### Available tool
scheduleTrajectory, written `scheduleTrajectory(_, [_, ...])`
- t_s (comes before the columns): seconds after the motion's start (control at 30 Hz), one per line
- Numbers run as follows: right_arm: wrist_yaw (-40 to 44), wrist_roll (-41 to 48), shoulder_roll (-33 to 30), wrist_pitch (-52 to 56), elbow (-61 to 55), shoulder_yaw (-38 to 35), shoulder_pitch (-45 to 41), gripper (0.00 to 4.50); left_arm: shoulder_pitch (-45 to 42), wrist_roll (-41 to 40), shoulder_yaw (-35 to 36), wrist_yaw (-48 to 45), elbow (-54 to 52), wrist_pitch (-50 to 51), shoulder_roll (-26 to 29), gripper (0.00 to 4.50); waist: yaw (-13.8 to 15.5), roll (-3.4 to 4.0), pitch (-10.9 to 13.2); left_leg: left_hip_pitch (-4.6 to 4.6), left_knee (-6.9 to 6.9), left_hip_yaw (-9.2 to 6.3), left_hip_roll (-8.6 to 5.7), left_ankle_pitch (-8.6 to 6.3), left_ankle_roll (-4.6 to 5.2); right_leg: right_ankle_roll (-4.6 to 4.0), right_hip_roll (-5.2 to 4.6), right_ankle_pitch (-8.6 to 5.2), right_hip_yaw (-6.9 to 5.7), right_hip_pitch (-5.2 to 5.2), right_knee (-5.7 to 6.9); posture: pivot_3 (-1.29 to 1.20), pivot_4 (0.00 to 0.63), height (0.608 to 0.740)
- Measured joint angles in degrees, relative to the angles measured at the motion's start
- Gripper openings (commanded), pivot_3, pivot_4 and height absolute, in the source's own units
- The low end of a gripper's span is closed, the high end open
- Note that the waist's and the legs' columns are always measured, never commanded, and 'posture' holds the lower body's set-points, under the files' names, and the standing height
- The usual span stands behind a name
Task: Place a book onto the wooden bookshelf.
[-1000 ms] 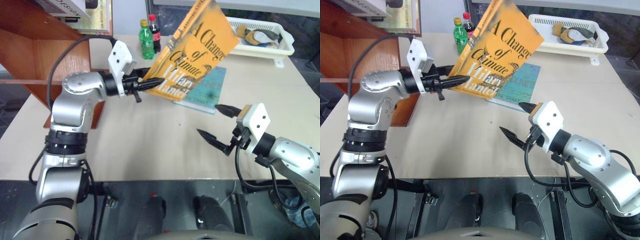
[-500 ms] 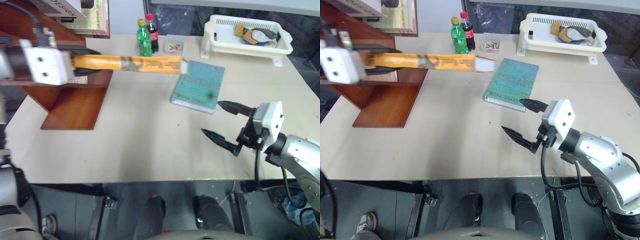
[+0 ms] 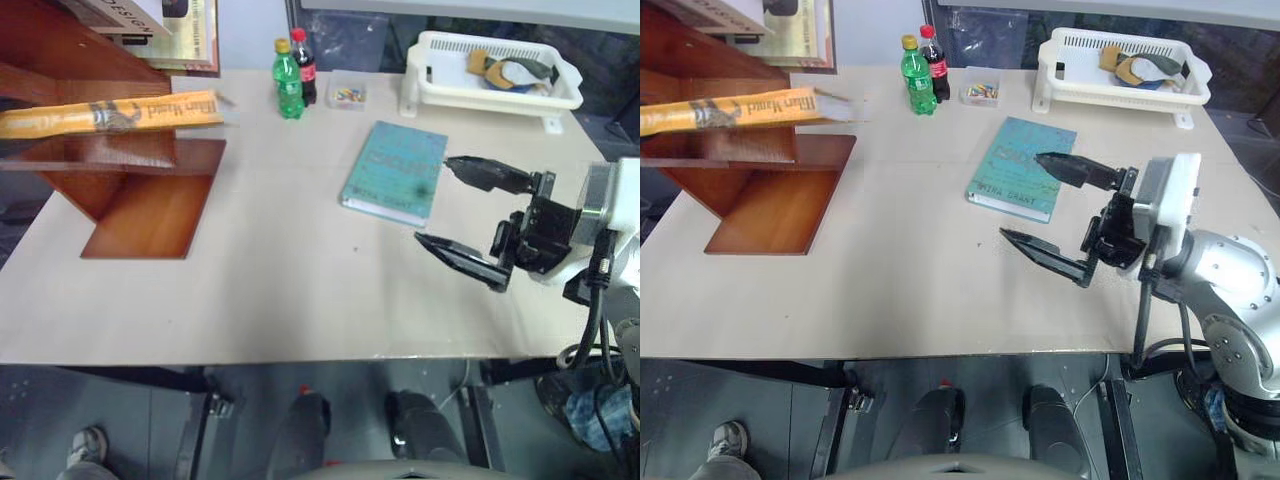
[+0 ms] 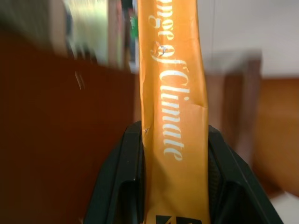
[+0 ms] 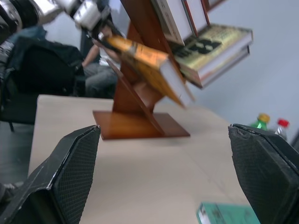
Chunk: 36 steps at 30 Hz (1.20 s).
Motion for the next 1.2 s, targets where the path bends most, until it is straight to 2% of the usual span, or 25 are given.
scheduleTrajectory(0.13, [0.63,-0.39,0.76,-0.07,1.29,1.74,-1.78,4.50,-5.19,6.78,-3.98,5.51,7.60,-2.61,0.40,1.42,0.15,-0.11,-0.05,0.01,0.02,-0.01,-0.01,0.00,0.00,0.01,0.00,0.00,-0.02,0.01,0.03,0.00,0.150,0.740])
scheduleTrajectory(0.3, [0.33,-1.75,1.74,-0.05,1.80,3.75,-3.47,4.50,-11.71,14.95,-8.94,11.53,12.00,-3.16,0.23,1.42,-0.02,-0.11,-0.04,0.05,0.03,0.02,0.00,0.00,0.00,0.02,0.01,-0.02,0.01,-0.03,0.18,0.00,0.150,0.740])
scheduleTrajectory(0.4, [-0.12,-2.49,2.03,-0.04,1.73,4.28,-3.27,4.50,-13.48,18.45,-11.29,14.53,14.56,-2.08,0.11,2.19,-0.07,-0.11,-0.04,0.04,0.03,0.03,0.01,0.00,0.00,0.03,0.02,-0.03,0.01,-0.06,0.20,0.00,0.150,0.740])
scheduleTrajectory(0.53, [-1.25,-3.10,2.13,0.07,1.35,4.37,-1.94,4.50,-13.90,19.95,-12.42,18.43,16.13,-1.01,0.70,4.18,-0.12,-0.11,-0.04,0.02,0.03,0.09,0.01,0.00,0.00,0.01,-0.01,-0.01,0.05,-0.09,0.20,0.00,0.150,0.740])
scheduleTrajectory(0.57, [-1.34,-3.11,2.12,0.06,1.28,4.37,-1.76,4.50,-13.87,19.95,-12.41,18.86,16.22,-0.99,0.95,4.47,-0.23,-0.11,-0.04,0.03,0.02,0.10,0.01,0.00,0.00,0.01,0.00,-0.01,0.06,-0.10,0.20,0.00,0.150,0.740])
scheduleTrajectory(0.63, [-1.36,-3.21,2.20,0.04,1.19,4.44,-1.48,4.50,-11.76,19.08,-11.37,20.00,16.46,-1.75,2.12,4.47,-0.64,-0.07,-0.03,0.07,0.00,0.19,0.04,0.00,0.00,0.01,-0.01,-0.01,0.13,-0.13,0.23,0.00,0.150,0.740])
scheduleTrajectory(0.7, [-0.95,-3.68,2.25,-0.08,1.53,4.43,-1.41,4.50,-6.10,16.13,-8.36,20.85,17.54,-4.25,4.24,4.47,-1.55,-0.06,-0.04,0.05,-0.01,0.25,0.07,0.00,0.00,-0.06,-0.01,0.03,0.18,-0.22,0.28,0.00,0.150,0.740])
scheduleTrajectory(0.93, [1.93,-3.91,2.34,-0.93,5.22,4.59,-2.40,4.50,10.90,6.74,0.97,19.46,19.78,-12.47,6.08,4.47,-1.43,-0.14,-0.06,0.02,0.01,0.29,0.12,0.00,0.00,-0.06,-0.03,0.04,0.15,-0.28,0.38,0.00,0.150,0.740])
scheduleTrajectory(1.03, [4.25,-4.03,2.34,-1.42,7.57,4.72,-2.89,4.50,18.98,0.67,6.87,17.74,19.34,-18.47,6.61,4.47,-1.19,-0.19,-0.09,0.01,0.01,0.31,0.12,0.00,0.00,-0.07,-0.09,0.05,0.16,-0.27,0.33,0.00,0.150,0.740])
scheduleTrajectory(1.07, [6.15,-4.47,2.12,-2.10,9.64,4.83,-2.81,4.50,23.78,-4.05,10.27,15.15,18.32,-22.53,6.42,4.47,-1.11,-0.19,-0.09,0.01,0.01,0.32,0.13,0.00,0.00,-0.08,-0.11,0.05,0.16,-0.26,0.32,0.00,0.150,0.740])
scheduleTrajectory(1.1, [6.30,-4.54,2.10,-2.11,9.89,4.83,-2.80,4.50,23.99,-4.46,10.52,14.94,18.24,-22.87,6.38,4.47,-1.09,-0.19,-0.09,0.01,0.01,0.32,0.12,0.00,0.00,-0.08,-0.11,0.04,0.16,-0.26,0.33,0.00,0.150,0.740])
scheduleTrajectory(1.2, [9.11,-5.33,2.24,-2.44,13.54,5.54,-4.03,4.50,35.13,-16.26,17.76,9.54,9.70,-26.72,4.86,4.47,-1.07,-0.14,-0.07,0.04,0.01,0.35,0.25,0.00,0.00,-0.10,-0.16,0.05,0.17,-0.27,0.38,0.00,0.150,0.740])
